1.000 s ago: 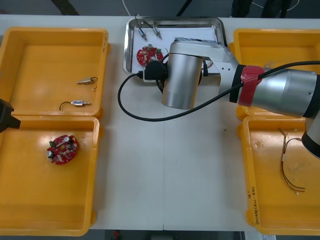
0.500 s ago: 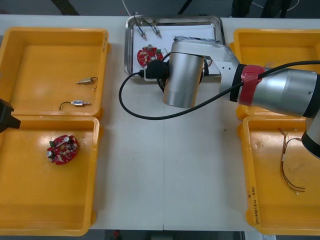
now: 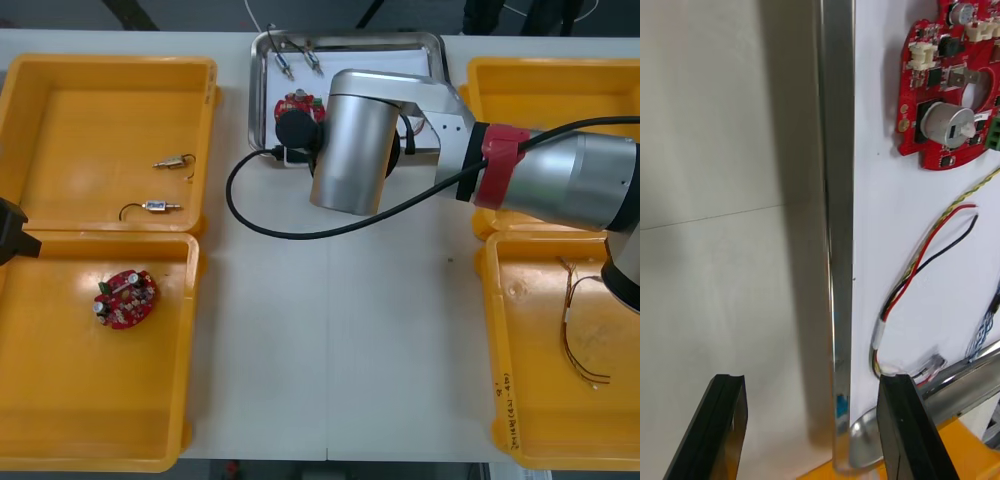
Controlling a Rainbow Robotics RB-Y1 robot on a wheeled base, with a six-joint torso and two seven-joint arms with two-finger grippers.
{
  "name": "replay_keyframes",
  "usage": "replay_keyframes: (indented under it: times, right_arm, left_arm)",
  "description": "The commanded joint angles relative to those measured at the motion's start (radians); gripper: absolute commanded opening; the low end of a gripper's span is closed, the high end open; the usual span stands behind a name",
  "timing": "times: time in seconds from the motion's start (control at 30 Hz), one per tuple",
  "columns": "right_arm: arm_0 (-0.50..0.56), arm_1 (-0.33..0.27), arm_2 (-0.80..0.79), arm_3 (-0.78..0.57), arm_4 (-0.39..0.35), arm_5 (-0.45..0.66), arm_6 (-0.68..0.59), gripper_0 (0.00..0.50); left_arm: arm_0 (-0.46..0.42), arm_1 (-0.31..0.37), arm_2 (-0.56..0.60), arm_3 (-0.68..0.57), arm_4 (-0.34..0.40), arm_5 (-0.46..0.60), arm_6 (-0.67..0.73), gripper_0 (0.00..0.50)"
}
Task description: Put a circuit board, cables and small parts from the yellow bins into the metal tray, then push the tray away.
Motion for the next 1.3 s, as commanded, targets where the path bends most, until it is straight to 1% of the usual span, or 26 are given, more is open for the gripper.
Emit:
replay_keyframes:
  times: [0.03, 0.2, 0.33, 0.43, 0.6, 0.9, 0.97, 1.07, 1.13, 1.3]
  right_arm:
    - [-0.049, 0.010, -0.074, -0.100, -0.010, 0.090, 0.011, 0.500]
    - [-0.024, 0.010, -0.156, -0.178, -0.069, 0.216, -0.010, 0.500]
    - [0.006, 0.009, -0.214, -0.258, -0.075, 0.320, -0.022, 0.500]
    - [0.049, 0.009, -0.284, -0.336, -0.072, 0.422, -0.039, 0.500]
    - [0.114, 0.009, -0.395, -0.436, -0.072, 0.558, -0.064, 0.500]
    - [0.238, 0.004, -0.614, -0.593, -0.073, 0.558, -0.108, 0.500]
    - [0.264, 0.001, -0.656, -0.613, -0.079, 0.558, -0.141, 0.500]
    - [0.313, -0.011, -0.726, -0.648, -0.116, 0.558, -0.217, 0.500]
    - [0.367, -0.019, -0.800, -0.682, -0.141, 0.558, -0.276, 0.500]
    - [0.447, -0.042, -0.927, -0.740, -0.182, 0.558, -0.368, 0.500]
  left_arm:
    - [0.017, 0.046, 0.027, -0.030, 0.008, 0.006, -0.028, 0.500]
    - [0.017, 0.046, 0.027, -0.030, 0.008, 0.006, -0.028, 0.500]
    - [0.017, 0.046, 0.027, -0.030, 0.008, 0.006, -0.028, 0.500]
    - [0.017, 0.046, 0.027, -0.030, 0.008, 0.006, -0.028, 0.500]
    - [0.017, 0.046, 0.027, -0.030, 0.008, 0.006, -0.028, 0.500]
    - [0.017, 0.046, 0.027, -0.030, 0.008, 0.006, -0.028, 0.500]
    - [0.017, 0.046, 0.027, -0.030, 0.008, 0.006, -0.028, 0.500]
    - [0.017, 0.046, 0.027, -0.030, 0.008, 0.006, -0.028, 0.500]
    - [0.017, 0.046, 0.027, -0.030, 0.008, 0.006, -0.028, 0.500]
    - [0.017, 0.046, 0.027, -0.030, 0.008, 0.006, -0.028, 0.500]
